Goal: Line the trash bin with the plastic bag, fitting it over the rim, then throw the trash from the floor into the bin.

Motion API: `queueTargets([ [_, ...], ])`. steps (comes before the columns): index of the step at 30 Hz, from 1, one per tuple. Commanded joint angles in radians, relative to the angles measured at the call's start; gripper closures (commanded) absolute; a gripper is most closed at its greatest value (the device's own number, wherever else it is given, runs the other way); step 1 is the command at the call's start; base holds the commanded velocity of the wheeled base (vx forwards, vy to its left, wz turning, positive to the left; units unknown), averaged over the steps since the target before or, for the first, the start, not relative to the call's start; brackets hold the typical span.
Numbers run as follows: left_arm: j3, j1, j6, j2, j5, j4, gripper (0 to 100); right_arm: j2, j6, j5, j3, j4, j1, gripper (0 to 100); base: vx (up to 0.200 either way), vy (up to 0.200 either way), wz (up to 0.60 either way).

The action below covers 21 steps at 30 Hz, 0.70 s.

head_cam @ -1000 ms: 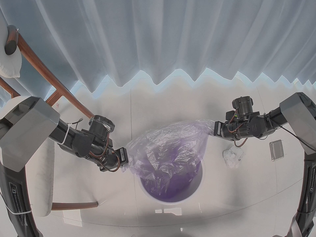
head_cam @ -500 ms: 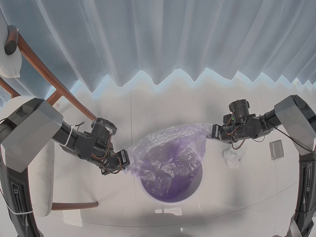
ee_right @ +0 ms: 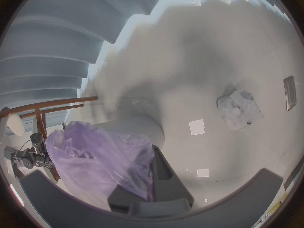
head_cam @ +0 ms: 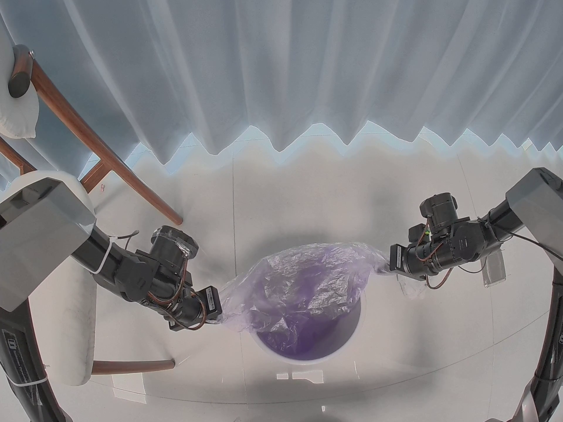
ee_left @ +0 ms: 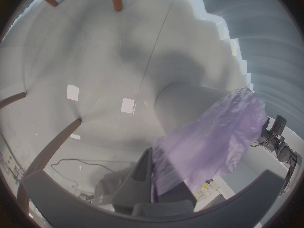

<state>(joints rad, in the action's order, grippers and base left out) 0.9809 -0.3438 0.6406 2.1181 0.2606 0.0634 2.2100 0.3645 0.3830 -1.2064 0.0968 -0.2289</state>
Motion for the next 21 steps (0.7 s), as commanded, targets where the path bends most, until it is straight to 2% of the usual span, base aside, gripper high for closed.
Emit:
queueTargets([
  [1, -0.033, -0.015, 0.001, -0.093, -0.001, 0.061, 100, -0.121, 0.027, 0.005, 0.06, 0.012, -0.001, 100, 0.0, 0.0, 0.0],
  [5, -0.068, -0.032, 0.001, -0.122, -0.009, 0.116, 100, -0.176, 0.074, 0.002, 0.084, 0.014, -0.001, 100, 0.0, 0.0, 0.0],
  [8, -0.102, -0.046, 0.001, -0.142, -0.009, 0.13, 100, -0.191, 0.079, 0.002, 0.105, 0.015, -0.001, 100, 0.0, 0.0, 0.0],
  [9, -0.148, -0.063, 0.002, -0.17, -0.001, 0.147, 0, -0.214, 0.08, 0.002, 0.137, 0.017, 0.002, 100, 0.0, 0.0, 0.0],
  [11, -0.18, -0.07, 0.001, -0.182, -0.001, 0.174, 0, -0.234, 0.083, 0.002, 0.157, 0.027, 0.005, 100, 0.0, 0.0, 0.0],
  [12, -0.211, -0.072, -0.001, -0.19, -0.001, 0.22, 0, -0.254, 0.097, 0.002, 0.174, 0.044, 0.013, 0, 0.0, 0.0, 0.0],
  [17, -0.373, -0.072, -0.006, -0.248, -0.003, 0.392, 0, -0.328, 0.254, 0.002, 0.209, 0.063, 0.005, 0, 0.0, 0.0, 0.0],
  [21, -0.531, -0.063, 0.004, -0.337, -0.006, 0.618, 0, -0.381, 0.413, 0.005, 0.211, 0.052, -0.001, 0, 0.0, 0.0, 0.0],
])
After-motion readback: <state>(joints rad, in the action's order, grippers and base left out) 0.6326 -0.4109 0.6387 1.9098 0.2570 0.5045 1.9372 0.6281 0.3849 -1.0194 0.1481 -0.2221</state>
